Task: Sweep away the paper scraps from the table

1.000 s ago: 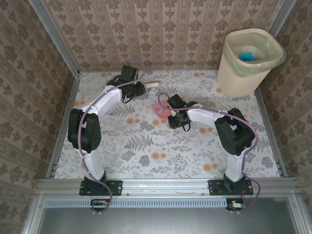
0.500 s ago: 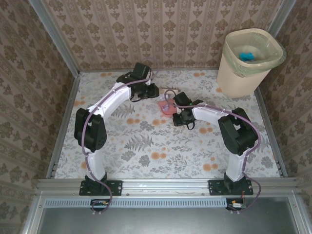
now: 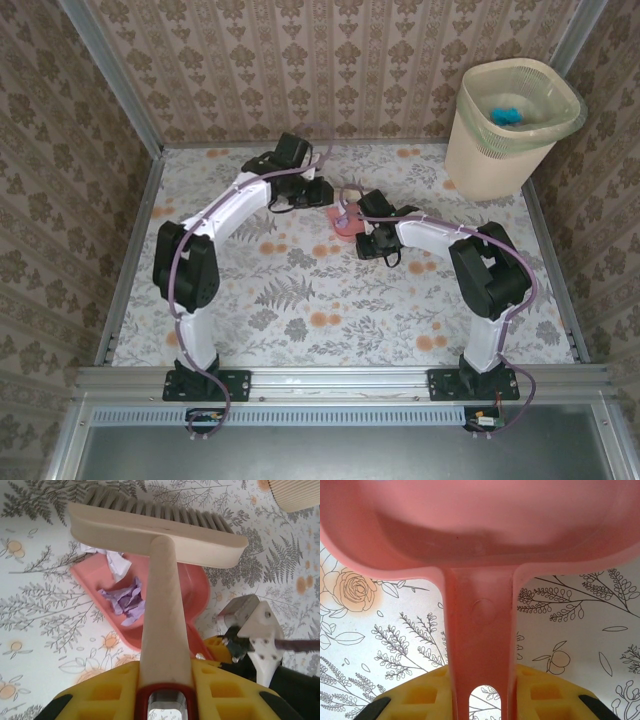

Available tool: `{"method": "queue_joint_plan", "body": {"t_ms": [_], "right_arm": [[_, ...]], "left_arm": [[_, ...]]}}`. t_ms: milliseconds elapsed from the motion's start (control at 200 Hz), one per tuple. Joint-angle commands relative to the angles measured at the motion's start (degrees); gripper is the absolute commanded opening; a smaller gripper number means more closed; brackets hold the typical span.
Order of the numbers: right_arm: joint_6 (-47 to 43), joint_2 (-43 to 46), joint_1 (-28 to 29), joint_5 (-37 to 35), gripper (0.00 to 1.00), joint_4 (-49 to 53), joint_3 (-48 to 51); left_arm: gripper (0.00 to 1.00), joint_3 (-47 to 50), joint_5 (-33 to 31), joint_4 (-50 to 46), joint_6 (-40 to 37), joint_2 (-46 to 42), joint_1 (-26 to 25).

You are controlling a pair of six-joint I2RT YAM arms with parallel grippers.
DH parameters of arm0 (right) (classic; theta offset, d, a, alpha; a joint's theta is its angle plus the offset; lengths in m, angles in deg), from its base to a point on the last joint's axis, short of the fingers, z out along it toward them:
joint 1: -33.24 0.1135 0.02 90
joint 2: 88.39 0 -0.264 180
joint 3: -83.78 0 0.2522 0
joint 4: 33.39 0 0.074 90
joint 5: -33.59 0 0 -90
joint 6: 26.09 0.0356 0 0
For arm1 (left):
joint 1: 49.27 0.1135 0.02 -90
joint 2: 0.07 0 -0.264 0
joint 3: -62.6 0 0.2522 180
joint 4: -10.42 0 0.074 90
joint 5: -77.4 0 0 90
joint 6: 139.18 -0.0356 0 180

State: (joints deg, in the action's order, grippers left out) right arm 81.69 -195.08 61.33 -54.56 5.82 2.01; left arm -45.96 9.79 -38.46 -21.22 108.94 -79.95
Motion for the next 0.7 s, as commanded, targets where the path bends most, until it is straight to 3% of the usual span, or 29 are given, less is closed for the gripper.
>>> {"method": "queue_joint_plan", "body": {"t_ms": [0,280,615,695], "right_arm": [[0.7,0.7,-0.3,1.8,0.00,3.3,1.2],[0.9,2.9,0.0,3.2,0.00,7.8,0.7],[0.2,3.1,1.0,3.1,0.00,10.4,-0.4],[0.3,2.8,1.0,2.9,0.00,10.4,-0.8]], "left_arm": [[0.00,4.2,2.4,6.9,3.9,-6.3,2.5],[0.00,8.2,-0.2,8.9,4.9,-9.8,6.1],[0.00,-2.2,-13.7,-9.7,-3.2,-4.5,4.9],[0.00,-5.8,-16.6,-14.3,-5.9,-2.3,1.4]]}}
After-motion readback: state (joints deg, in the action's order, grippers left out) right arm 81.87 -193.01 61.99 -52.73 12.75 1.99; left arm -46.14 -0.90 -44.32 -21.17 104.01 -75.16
